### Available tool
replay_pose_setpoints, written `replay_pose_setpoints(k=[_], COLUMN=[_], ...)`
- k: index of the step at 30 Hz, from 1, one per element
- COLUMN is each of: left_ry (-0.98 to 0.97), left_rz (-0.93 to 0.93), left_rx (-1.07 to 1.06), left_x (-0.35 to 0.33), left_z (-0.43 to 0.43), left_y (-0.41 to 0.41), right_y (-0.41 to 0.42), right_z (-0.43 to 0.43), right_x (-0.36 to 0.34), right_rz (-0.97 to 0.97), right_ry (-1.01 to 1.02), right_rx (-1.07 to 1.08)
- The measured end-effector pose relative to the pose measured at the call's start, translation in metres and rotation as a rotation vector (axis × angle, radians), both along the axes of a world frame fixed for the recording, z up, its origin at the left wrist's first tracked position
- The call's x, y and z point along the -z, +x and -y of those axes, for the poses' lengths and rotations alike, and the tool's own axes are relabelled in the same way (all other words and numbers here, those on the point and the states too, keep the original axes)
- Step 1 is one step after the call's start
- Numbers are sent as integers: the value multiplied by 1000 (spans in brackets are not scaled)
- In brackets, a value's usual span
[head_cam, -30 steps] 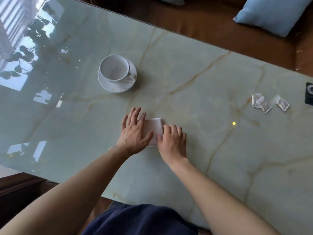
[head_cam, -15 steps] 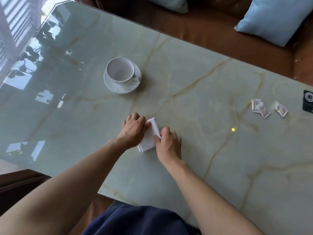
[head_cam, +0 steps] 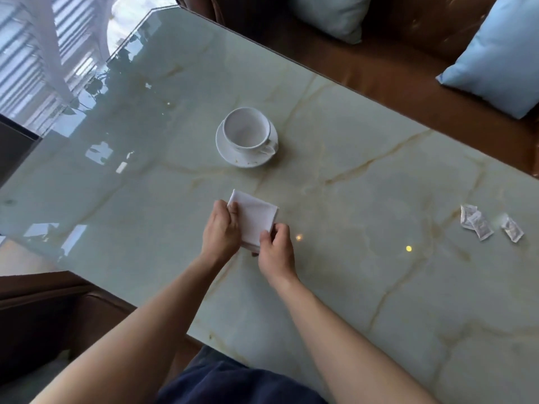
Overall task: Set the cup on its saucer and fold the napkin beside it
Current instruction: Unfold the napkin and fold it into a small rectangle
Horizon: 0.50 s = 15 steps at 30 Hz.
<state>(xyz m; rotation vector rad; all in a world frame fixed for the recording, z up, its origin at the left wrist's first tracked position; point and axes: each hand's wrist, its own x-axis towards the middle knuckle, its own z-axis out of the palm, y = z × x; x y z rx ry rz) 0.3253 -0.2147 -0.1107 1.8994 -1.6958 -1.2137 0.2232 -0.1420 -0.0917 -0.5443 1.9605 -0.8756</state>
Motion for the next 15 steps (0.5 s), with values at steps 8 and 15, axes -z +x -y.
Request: replay_pose_setpoints(k=[8, 15], left_ry=[-12, -212], left_rz=[178, 346], left_rx=[124, 364], left_x=[10, 15], left_z=[73, 112], left_y=[33, 40], right_y=[29, 44], right_z=[51, 83], right_x=[4, 15], right_rz=[48, -84], right_ry=[-21, -29], right_rx=[-115, -118])
